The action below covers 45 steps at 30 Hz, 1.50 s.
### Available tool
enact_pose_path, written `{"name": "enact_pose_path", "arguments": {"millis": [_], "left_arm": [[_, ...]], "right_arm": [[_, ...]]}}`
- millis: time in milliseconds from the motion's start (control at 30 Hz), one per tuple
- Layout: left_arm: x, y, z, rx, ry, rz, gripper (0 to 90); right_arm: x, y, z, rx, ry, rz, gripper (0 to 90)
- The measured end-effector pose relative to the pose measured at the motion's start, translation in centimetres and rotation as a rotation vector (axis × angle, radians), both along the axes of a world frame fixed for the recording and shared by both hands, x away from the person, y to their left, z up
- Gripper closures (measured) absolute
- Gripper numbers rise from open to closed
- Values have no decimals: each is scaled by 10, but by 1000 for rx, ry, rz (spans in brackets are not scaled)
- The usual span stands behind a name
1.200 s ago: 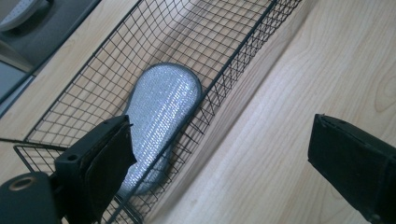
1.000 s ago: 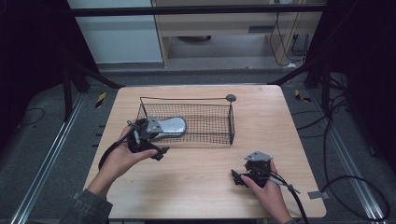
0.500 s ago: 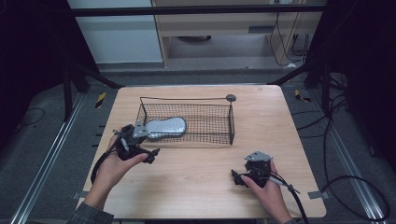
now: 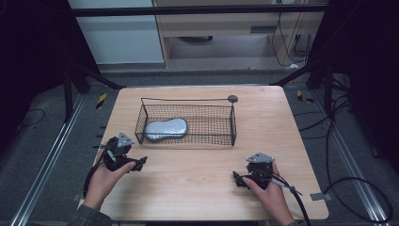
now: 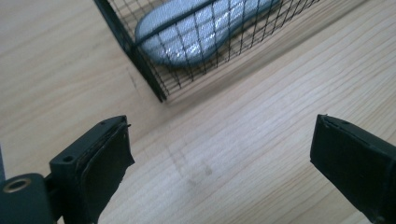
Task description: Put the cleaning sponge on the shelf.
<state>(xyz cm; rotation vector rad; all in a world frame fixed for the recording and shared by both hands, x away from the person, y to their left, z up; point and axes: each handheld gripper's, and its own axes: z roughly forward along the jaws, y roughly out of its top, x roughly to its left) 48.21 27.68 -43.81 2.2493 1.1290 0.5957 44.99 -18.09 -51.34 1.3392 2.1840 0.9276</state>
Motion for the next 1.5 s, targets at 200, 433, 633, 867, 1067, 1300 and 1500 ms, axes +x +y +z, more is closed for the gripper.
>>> {"name": "enact_pose_path", "arguments": {"millis": [200,433,633,867,1067,1300,1500], "left_arm": [[4,12,-20,-5,43,34,47],[8,24,-33,-6,64,72,46],[10,31,-41,-22,61,93,44],[14,36,-51,-36,69,104,41],[16,40,-55,-53,69,115,41],[19,42,-62,-101,62,127,28],[16,44,-70,-149,-9,123,0]], "right_arm": [[0,0,0,1,0,2,4],[0,0,0,2,0,2,4],[0,0,0,2,0,2,4],[0,0,0,1,0,2,4],[0,0,0,2,0,2,4],[0,0,0,2,0,2,4],[0,0,0,2,0,2,4]]}}
